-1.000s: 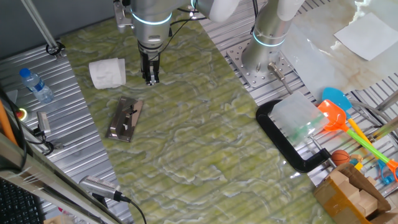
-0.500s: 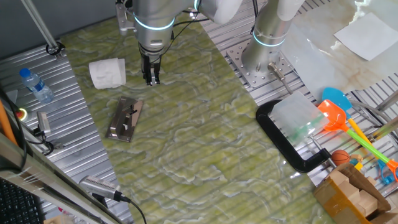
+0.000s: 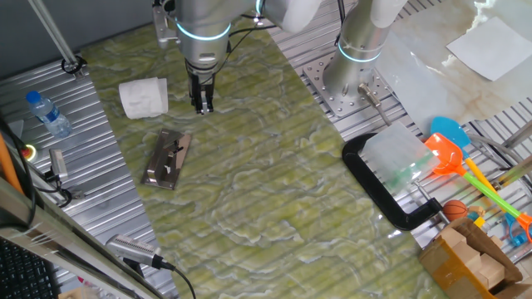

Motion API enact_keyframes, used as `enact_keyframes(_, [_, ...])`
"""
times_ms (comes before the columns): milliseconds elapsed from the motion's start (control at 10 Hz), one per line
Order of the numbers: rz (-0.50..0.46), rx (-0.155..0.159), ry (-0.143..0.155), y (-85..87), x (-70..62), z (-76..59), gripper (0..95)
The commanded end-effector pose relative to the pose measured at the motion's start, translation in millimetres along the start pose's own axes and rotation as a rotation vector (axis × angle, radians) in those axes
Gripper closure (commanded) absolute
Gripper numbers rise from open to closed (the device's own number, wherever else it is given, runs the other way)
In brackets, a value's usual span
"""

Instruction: Put the toilet paper on its holder

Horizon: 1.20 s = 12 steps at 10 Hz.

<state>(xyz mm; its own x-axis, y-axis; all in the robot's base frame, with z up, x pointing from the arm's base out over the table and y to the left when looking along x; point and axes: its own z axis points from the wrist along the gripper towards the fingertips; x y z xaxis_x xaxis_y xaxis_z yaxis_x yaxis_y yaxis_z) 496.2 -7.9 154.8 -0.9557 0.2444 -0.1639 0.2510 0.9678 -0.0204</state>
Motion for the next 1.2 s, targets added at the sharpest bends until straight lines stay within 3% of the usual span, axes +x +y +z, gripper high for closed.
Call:
enact_keyframes(100, [0.004,-0.026,0.027,1.2,-1.0,-0.4,95.0])
enact_keyframes(200, [0.01,-0.073,0.046,-1.6,-1.2,-1.3,95.0])
enact_keyframes(300, [0.008,-0.101,0.064,-3.0,-1.1,-1.0,95.0])
enact_keyframes(500, [-0.019,-0.097,0.074,-3.9,1.0,-0.1,95.0])
enact_keyframes(700, [-0.058,-0.093,0.12,-4.7,0.8,3.7,95.0])
enact_keyframes(800, [-0.061,-0.091,0.128,-5.1,0.7,4.8,95.0])
enact_keyframes(1200, [-0.046,-0.084,0.128,-14.1,-0.8,13.5,95.0])
